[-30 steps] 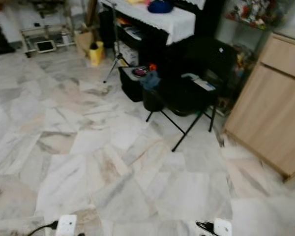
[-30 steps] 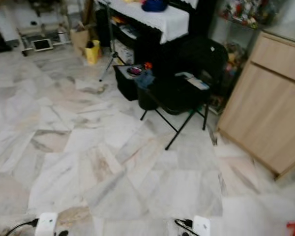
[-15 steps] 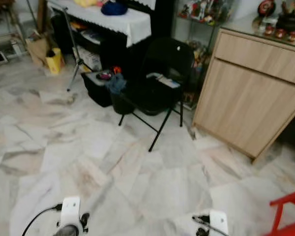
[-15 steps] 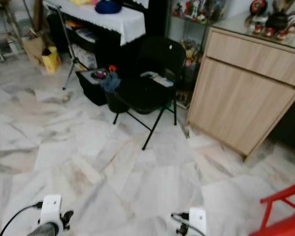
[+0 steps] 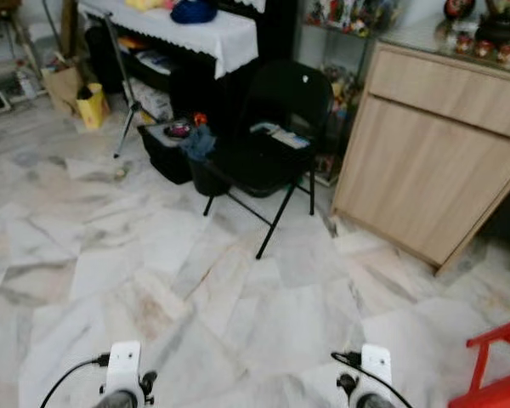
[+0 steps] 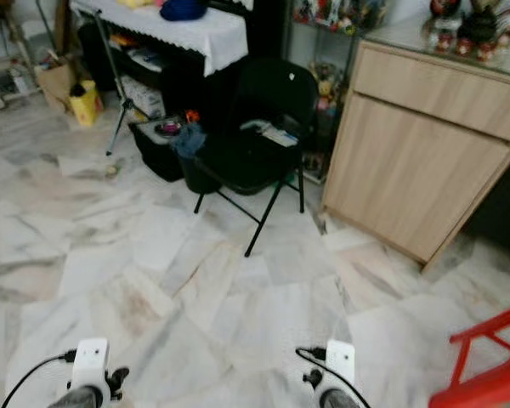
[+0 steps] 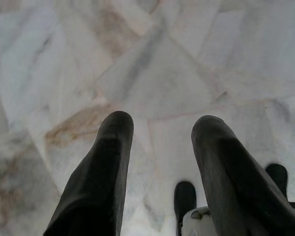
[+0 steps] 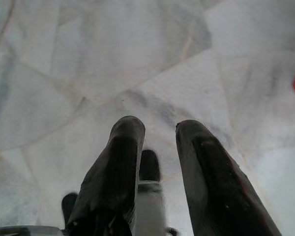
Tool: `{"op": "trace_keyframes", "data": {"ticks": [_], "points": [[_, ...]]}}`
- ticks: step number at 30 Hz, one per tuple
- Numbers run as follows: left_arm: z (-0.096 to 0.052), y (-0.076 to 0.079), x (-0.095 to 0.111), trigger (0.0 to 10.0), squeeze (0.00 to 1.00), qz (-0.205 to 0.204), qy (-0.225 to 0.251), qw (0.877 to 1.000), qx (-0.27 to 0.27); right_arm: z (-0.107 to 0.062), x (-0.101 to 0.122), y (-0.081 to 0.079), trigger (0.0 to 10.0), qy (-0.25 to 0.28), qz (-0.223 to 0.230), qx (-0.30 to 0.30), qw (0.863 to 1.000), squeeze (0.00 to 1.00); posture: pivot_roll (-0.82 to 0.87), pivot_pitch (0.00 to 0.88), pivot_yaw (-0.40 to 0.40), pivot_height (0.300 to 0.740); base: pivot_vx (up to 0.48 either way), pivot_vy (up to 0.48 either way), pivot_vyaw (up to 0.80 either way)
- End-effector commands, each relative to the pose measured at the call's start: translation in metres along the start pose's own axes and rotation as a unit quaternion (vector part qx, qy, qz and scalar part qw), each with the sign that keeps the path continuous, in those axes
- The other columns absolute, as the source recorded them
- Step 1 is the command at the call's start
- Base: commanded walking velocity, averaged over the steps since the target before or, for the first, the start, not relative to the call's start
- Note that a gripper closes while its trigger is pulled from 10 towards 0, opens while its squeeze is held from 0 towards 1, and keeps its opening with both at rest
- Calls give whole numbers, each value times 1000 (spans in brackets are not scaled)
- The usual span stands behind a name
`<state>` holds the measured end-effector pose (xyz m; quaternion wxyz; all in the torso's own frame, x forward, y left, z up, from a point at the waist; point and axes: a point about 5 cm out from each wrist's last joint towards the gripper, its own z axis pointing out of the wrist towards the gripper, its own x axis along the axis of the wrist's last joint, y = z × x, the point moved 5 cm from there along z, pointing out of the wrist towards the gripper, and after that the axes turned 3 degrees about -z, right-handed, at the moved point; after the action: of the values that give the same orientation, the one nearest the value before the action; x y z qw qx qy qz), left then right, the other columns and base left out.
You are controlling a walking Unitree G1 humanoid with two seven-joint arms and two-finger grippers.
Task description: Hang keys on a hook
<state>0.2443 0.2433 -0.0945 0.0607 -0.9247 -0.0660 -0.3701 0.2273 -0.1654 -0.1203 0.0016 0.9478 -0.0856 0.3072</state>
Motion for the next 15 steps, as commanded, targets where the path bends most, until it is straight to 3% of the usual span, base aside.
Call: {"op": "trace_keyframes", "data": {"ticks": [1,8,10,15], "points": [[-1,-2,-8,10000,0,9,-15,1000,-1,0,2,-1,10000,-1,7,-1,1000,0,81,0,3,733,0,0,-706],[-1,-1,-9,10000,0,19,-17,1000,2,0,0,-1,10000,-4,-3,4,1000,0,75,0,-6,733,0,0,-706],[-2,7,-14,10000,0,44,-25,999,-14,0,1,-9,10000,-6,-32,18,999,0,78,0,-9,733,0,0,-703],[-2,6,-18,10000,0,68,-35,997,-15,1,6,-17,10000,1,-72,30,997,0,76,0,-4,733,0,0,-703]]}}
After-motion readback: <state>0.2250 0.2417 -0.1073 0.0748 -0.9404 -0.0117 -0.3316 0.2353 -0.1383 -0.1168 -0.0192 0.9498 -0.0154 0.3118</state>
